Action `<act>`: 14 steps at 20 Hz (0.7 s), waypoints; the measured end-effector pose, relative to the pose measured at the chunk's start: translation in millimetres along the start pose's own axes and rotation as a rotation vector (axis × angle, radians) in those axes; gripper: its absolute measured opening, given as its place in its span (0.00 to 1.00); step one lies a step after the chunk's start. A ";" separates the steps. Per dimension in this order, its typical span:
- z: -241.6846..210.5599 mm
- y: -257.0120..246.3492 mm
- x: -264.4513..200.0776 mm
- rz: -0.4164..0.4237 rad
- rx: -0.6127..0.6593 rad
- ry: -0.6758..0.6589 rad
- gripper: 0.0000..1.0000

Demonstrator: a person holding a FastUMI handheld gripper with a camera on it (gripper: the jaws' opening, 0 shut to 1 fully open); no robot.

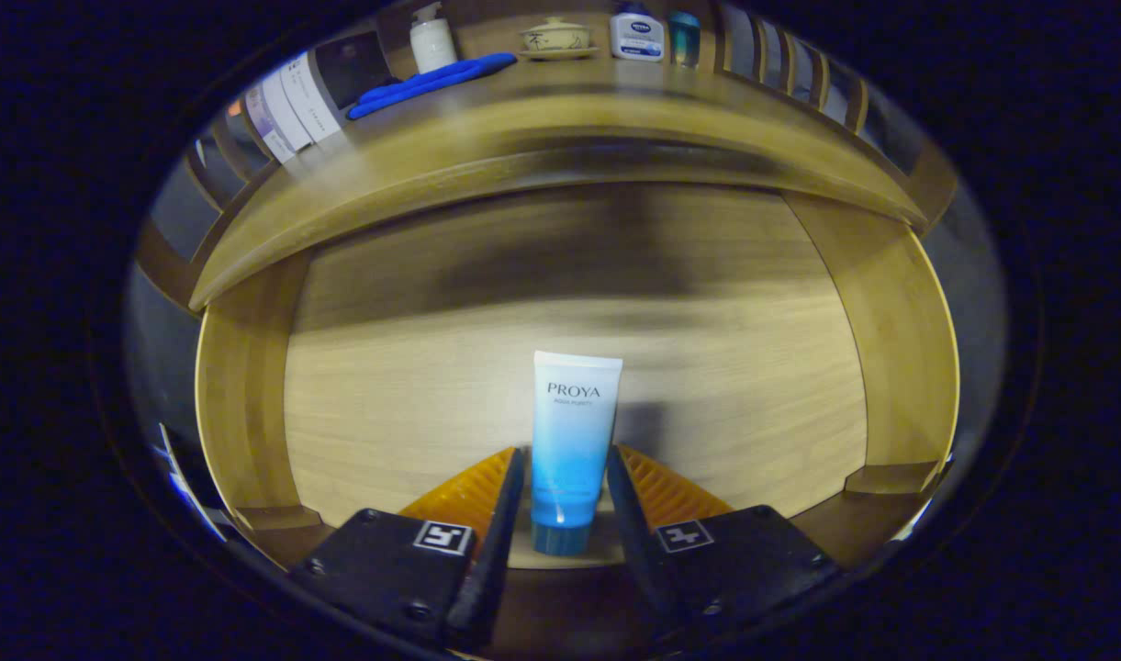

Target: Pull open the drawer, take out the items inside it, and place them on the countertop above the cabinet.

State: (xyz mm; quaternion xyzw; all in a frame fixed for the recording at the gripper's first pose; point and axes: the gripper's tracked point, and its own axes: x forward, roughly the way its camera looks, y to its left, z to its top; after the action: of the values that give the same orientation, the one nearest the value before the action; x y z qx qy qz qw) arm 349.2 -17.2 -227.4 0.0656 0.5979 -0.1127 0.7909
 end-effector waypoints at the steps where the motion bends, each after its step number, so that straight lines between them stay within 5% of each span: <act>1: -3.3 -0.7 1.1 0.005 0.013 0.019 0.56; 14: 16.9 20.9 -53.8 0.120 -0.024 -0.119 0.42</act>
State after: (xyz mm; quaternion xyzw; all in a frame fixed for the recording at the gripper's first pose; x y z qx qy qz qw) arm 356.3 4.4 -171.8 0.0849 0.5460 -0.0616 0.8312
